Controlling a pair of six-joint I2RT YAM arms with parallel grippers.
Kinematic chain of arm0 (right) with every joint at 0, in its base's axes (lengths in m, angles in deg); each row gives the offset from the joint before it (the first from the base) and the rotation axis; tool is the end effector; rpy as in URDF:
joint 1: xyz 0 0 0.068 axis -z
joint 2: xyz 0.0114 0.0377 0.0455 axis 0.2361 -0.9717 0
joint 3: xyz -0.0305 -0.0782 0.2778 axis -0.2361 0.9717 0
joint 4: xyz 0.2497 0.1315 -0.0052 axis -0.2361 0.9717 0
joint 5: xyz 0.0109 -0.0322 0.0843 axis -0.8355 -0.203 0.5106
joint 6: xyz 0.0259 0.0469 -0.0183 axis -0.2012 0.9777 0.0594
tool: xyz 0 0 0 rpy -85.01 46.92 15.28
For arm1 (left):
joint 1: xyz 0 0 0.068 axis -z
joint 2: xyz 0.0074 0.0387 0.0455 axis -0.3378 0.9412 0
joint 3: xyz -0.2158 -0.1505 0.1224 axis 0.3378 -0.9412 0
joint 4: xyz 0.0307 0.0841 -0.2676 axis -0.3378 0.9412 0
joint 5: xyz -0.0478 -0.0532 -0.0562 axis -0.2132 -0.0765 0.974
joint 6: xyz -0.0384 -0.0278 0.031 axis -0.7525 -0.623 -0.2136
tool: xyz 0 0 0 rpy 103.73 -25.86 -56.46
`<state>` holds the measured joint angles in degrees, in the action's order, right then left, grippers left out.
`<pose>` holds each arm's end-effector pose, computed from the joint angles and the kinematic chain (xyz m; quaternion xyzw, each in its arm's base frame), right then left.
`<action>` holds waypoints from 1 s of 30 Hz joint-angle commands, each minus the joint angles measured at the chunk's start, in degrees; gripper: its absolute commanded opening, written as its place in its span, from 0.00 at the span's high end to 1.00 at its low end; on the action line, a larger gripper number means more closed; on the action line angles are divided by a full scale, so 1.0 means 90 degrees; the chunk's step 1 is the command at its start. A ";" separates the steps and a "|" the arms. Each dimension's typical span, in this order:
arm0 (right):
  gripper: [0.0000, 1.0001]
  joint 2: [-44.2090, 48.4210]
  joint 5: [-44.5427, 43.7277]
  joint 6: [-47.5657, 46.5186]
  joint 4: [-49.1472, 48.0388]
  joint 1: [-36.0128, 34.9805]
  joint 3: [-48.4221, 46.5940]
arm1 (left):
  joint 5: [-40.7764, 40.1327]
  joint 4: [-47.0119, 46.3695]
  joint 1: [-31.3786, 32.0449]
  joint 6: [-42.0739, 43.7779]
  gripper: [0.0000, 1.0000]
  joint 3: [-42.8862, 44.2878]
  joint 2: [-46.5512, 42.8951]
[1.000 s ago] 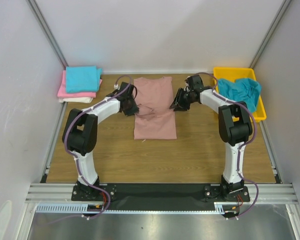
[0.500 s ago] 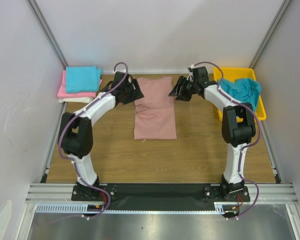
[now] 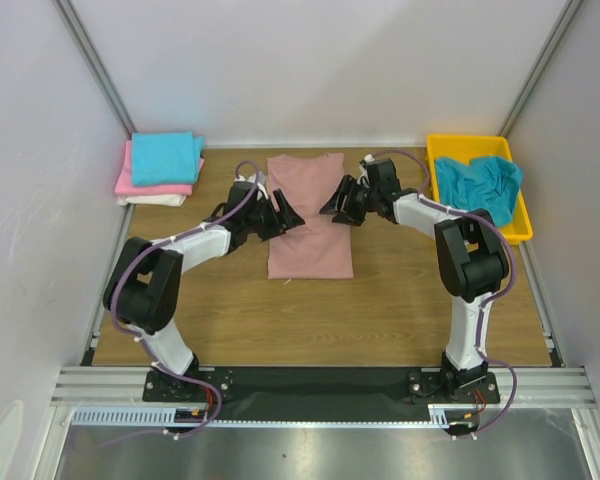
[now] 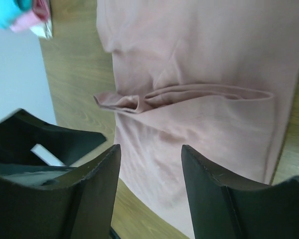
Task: Fold and stack the t-shirts
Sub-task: Fold the tshirt
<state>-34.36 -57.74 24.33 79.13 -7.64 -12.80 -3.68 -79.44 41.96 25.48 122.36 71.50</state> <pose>0.4323 0.1887 0.1926 0.0489 0.8881 0.3963 0.2277 0.3563 -0.1571 0.2018 -0.0947 0.8821 -0.3412 0.3107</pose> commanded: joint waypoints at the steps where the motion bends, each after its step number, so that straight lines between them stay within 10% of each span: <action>1: 0.43 0.0129 -0.0126 0.0673 -0.1173 0.0140 0.0181 | 0.0275 -0.1458 0.0002 -0.0307 0.25 -0.0072 0.0270; 21: 0.42 -0.0496 -0.0585 0.0958 -0.1458 0.0209 -0.0082 | -0.0097 -0.1598 -0.0476 -0.0385 0.25 0.1695 0.2350; 30: 0.43 -0.0331 -0.0381 0.0763 -0.1380 0.0004 -0.0384 | -0.0223 -0.0983 -0.0525 0.0181 0.25 0.1929 0.1553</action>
<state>-38.49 -62.18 32.86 67.63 -6.16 -13.02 -4.31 -89.56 37.78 23.54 137.36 92.08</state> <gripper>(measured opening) 0.573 0.749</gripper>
